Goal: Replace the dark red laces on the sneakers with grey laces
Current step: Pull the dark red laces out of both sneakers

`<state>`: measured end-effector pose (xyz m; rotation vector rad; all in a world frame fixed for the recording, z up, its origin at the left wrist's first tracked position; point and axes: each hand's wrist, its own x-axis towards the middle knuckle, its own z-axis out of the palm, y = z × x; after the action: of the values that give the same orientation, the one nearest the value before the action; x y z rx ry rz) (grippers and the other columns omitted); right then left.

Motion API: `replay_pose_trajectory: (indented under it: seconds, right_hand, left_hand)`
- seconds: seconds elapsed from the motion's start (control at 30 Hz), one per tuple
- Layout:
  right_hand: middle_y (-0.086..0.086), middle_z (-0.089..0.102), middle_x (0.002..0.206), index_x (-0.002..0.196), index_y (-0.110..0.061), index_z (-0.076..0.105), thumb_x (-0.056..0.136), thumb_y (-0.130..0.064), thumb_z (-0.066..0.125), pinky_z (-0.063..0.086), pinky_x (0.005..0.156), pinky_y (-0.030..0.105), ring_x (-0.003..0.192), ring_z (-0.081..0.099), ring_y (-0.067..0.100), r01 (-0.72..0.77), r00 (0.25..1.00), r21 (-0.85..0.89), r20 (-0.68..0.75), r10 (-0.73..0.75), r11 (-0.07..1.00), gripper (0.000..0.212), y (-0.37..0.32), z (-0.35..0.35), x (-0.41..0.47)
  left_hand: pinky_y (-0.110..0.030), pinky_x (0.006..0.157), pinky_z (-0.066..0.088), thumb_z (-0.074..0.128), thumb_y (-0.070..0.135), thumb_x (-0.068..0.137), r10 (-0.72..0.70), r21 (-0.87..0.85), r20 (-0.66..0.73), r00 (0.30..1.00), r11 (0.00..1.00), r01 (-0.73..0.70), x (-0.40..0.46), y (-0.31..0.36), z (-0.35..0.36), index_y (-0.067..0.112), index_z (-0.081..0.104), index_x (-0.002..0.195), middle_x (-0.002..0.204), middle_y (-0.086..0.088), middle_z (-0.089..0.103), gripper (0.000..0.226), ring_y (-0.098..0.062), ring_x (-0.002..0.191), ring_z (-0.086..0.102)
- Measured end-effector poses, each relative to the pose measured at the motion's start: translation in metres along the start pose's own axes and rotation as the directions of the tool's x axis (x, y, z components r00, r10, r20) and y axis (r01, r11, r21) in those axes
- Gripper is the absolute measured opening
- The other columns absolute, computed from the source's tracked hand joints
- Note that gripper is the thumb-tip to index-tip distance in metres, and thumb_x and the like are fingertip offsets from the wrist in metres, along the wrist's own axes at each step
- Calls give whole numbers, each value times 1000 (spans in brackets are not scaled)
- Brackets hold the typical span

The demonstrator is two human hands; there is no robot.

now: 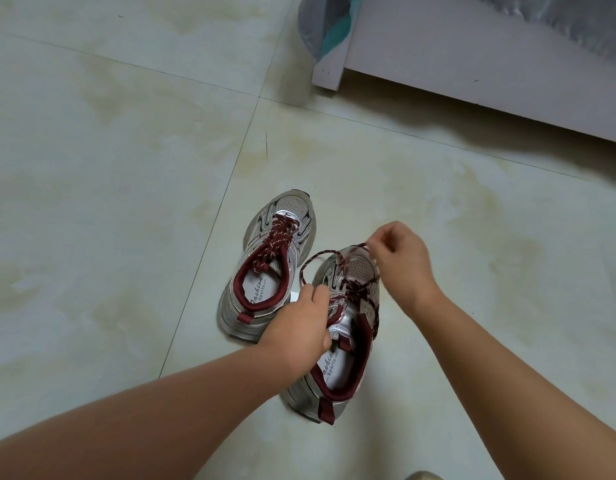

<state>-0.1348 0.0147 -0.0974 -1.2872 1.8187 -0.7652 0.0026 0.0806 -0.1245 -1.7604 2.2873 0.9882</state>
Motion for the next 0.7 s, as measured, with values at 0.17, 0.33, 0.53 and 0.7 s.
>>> replay_pose_trajectory:
  seconds: [0.17,0.33,0.53,0.7]
  right_hand:
    - [-4,54,74,88,-14,62,80,-28,67,38,68,27,79,52,19,117,956,-537,287,50,835,17,15,20,-15]
    - [2,60,71,73,-13,57,83,-11,63,41,66,28,70,55,19,18,983,-309,179,40,951,12,11,22,-9]
    - [6,53,62,76,-16,40,92,-5,45,45,57,21,51,52,12,-80,989,301,-98,114,950,21,-8,1,1]
    - [-7,55,78,74,-27,48,82,-40,63,29,82,34,84,50,18,137,957,-610,286,56,780,22,4,11,-13]
  left_hand:
    - [-27,67,35,50,19,90,2,30,3,1000,1000,-2,1,1,1,10,31,123,121,-8,38,39,-29,98,56]
    - [-31,66,35,51,16,88,-5,10,10,1000,1000,5,0,1,0,10,34,115,118,-8,39,32,-31,96,56]
    - [-30,65,37,51,17,89,4,6,4,1000,1000,-4,1,-1,1,11,34,115,117,-8,39,31,-29,94,56]
    - [-29,67,36,50,18,89,3,19,-8,1000,1000,-3,1,-1,2,11,33,121,120,-8,39,36,-30,96,57]
